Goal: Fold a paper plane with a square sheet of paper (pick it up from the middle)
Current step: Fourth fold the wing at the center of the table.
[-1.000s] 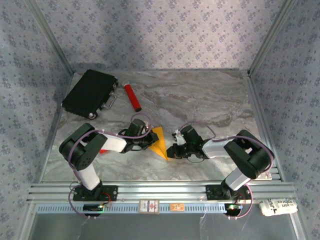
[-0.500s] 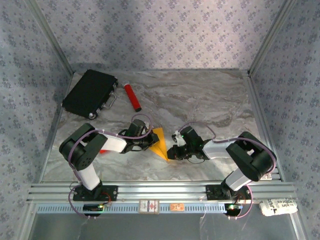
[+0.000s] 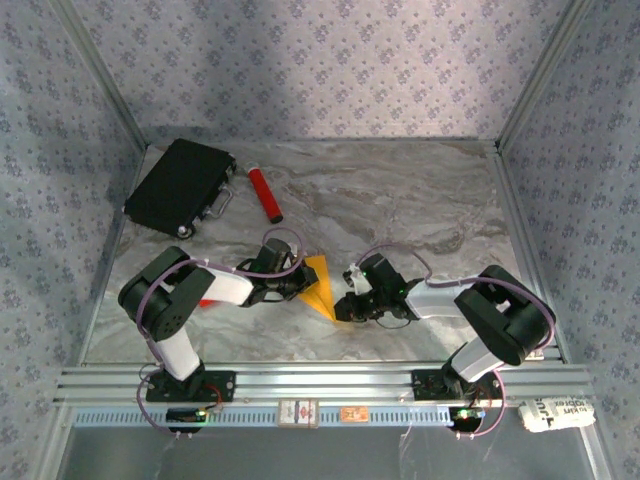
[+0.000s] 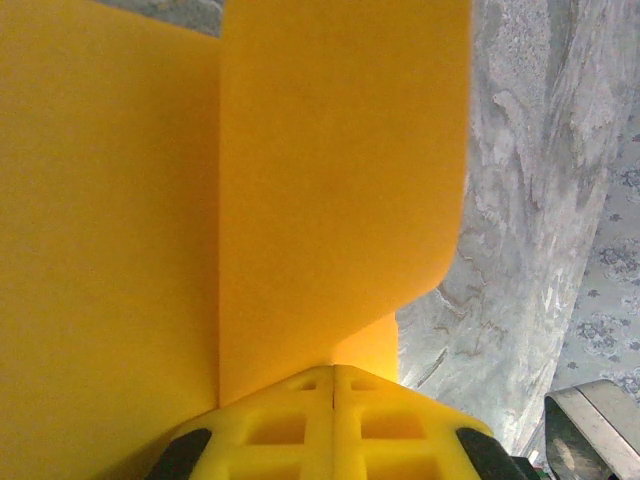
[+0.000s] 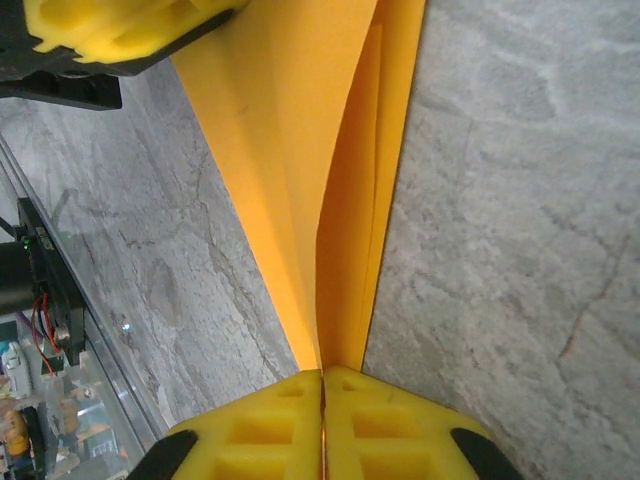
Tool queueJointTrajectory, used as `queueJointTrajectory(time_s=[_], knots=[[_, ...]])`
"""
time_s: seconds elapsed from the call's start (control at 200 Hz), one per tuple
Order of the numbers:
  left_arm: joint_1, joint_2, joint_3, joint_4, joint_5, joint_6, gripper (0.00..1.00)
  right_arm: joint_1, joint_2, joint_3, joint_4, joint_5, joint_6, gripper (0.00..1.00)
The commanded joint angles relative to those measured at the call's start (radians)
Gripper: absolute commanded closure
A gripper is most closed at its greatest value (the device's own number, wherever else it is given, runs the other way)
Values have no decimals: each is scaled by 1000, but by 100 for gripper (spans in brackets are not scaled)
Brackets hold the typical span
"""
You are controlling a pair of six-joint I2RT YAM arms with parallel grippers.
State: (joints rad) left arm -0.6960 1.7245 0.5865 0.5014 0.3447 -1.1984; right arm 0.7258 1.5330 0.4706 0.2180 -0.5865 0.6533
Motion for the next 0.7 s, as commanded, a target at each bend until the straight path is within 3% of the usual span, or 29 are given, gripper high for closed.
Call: queueJointTrajectory(time_s=[0.0,0.195,0.52,0.695], knots=[[10,30,-28,-41,-50,0,96,19,3,-36,-195,16,-16,87],[10,29,-34,-35,-49,-3,96,18,-4,-32,-235,22,-15,97],[10,23,-43,-31,-52,-3,96,24,-20,-29,-260,25,-16,91],[10,23,-45,-27,-50,-5,96,24,-6,-25,-292,27,-17,98]])
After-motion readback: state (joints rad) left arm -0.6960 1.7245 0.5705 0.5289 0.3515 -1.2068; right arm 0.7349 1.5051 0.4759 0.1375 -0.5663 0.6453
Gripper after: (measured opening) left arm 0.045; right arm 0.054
